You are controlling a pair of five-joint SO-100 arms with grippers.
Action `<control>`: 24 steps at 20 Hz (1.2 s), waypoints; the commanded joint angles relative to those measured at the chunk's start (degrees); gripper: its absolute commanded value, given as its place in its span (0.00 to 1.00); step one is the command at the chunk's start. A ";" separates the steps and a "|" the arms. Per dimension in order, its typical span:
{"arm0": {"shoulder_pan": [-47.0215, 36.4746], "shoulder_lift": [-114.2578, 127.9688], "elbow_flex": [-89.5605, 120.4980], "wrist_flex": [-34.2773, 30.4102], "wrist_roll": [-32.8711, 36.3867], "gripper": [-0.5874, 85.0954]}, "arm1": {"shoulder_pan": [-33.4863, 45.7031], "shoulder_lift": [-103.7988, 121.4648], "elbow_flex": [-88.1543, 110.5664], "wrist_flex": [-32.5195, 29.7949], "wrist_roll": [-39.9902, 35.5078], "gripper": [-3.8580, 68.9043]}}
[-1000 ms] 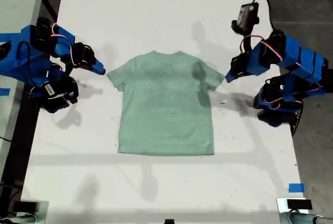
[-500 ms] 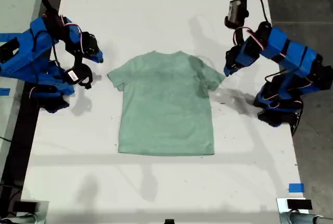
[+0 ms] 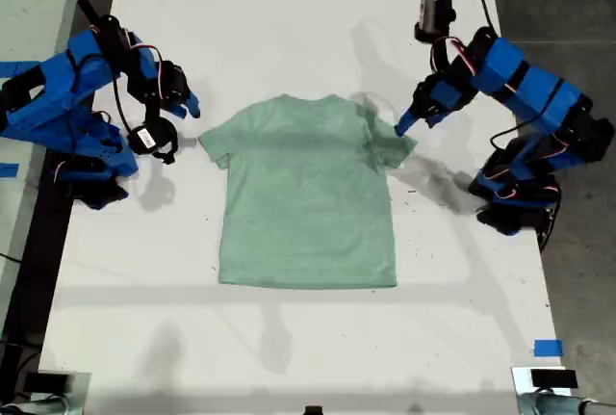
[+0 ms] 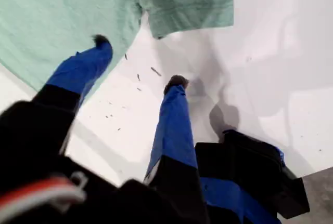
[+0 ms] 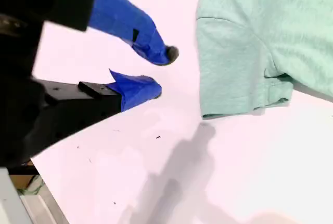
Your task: Fold tshirt
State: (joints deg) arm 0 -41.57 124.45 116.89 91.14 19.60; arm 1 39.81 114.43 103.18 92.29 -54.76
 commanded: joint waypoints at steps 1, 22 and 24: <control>2.11 0.26 -0.88 -0.26 -1.67 0.08 | 2.02 -0.70 -3.16 -2.55 -4.13 0.53; 5.27 0.00 -1.67 -3.16 -4.39 0.01 | 10.20 -19.07 19.60 -33.93 -17.49 0.45; 5.19 -0.79 -1.67 -3.34 -4.22 0.01 | 9.58 -22.50 16.70 -32.96 -18.46 0.38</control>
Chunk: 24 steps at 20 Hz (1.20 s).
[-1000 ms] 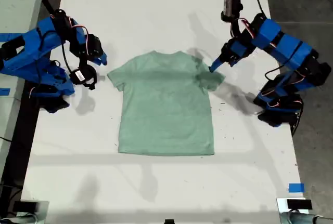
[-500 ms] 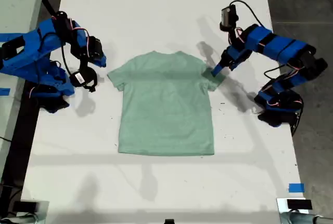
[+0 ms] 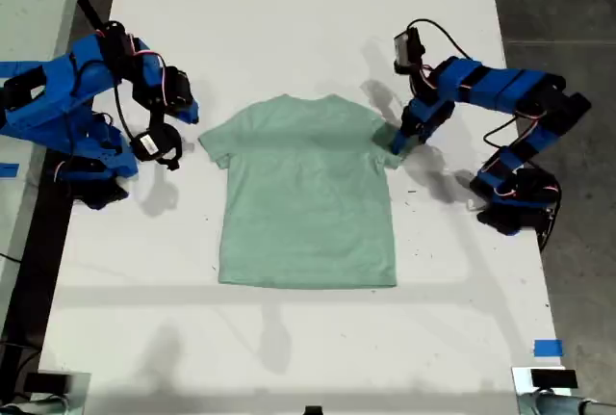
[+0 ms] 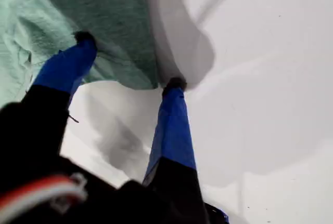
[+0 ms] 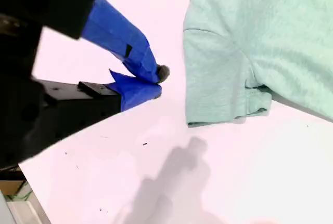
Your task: Fold tshirt
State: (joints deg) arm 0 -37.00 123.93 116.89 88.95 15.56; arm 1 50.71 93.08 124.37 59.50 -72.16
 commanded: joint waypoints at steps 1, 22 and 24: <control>0.62 -0.79 -1.67 -1.32 -0.09 0.01 | -1.32 -2.90 -6.06 0.70 -1.23 0.32; 2.99 -2.81 -1.85 -3.87 -0.44 0.01 | -30.50 -24.43 -74.97 33.22 21.88 0.04; 2.99 -2.81 -2.02 -3.87 -0.44 0.01 | -32.34 -31.99 -79.89 31.11 24.08 0.04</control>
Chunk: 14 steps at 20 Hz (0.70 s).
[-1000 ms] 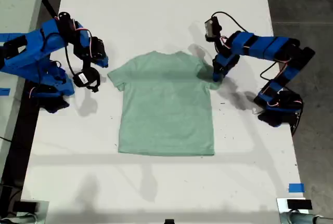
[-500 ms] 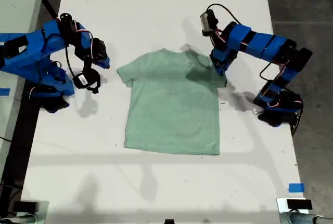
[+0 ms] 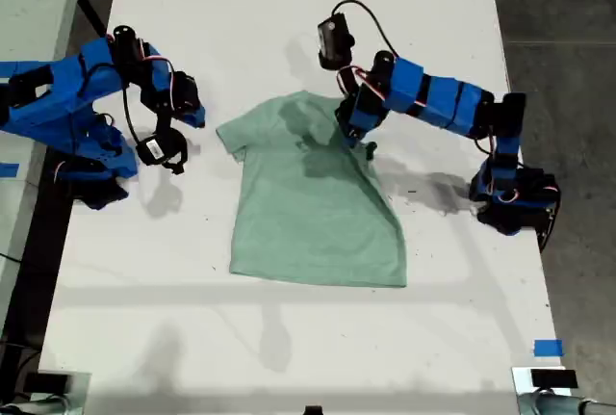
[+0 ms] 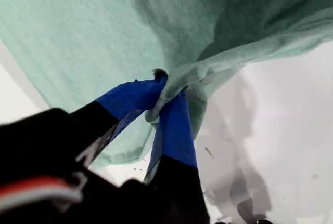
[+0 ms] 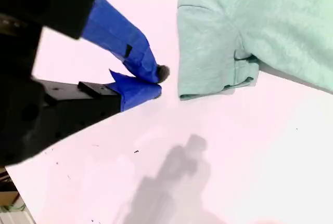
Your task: Fold tshirt
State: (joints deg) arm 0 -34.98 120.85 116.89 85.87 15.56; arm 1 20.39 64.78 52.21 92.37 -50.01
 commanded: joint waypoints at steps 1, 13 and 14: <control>1.14 0.18 -2.02 -0.79 -0.53 0.01 | -2.72 -6.59 -9.23 -3.43 2.81 0.04; 0.18 -1.14 -2.99 -1.05 -0.53 0.01 | 1.58 5.71 -9.40 1.32 1.93 0.45; -0.53 -2.37 -3.78 -0.62 -0.09 0.03 | 1.93 8.88 -6.33 1.49 1.67 0.44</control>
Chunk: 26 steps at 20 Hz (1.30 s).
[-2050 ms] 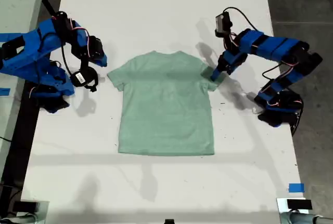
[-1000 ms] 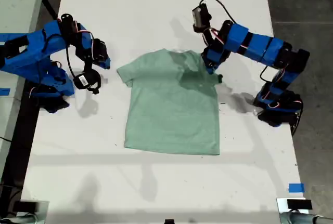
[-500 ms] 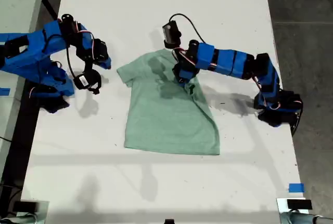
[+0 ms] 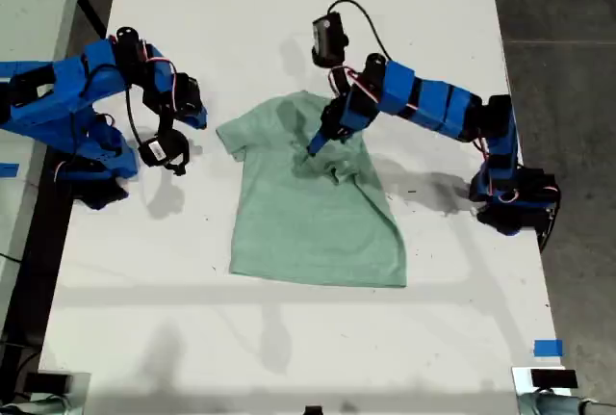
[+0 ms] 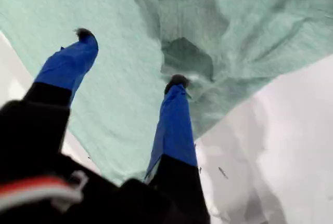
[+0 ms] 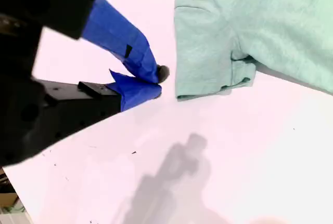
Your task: Fold tshirt
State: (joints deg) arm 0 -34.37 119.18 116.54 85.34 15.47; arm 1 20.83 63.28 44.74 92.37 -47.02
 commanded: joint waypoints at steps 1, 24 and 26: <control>-2.20 -1.93 -4.39 0.26 0.18 0.06 | 1.58 13.01 4.04 1.49 -1.32 0.43; -11.07 -28.12 0.53 -20.92 10.81 0.44 | -5.01 36.65 31.73 0.62 4.66 0.33; -12.13 -33.40 -1.32 -20.74 10.63 0.43 | -5.45 39.64 33.93 0.62 5.45 0.33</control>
State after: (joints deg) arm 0 -45.09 87.89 118.65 64.78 25.75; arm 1 16.70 96.68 78.40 93.43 -42.28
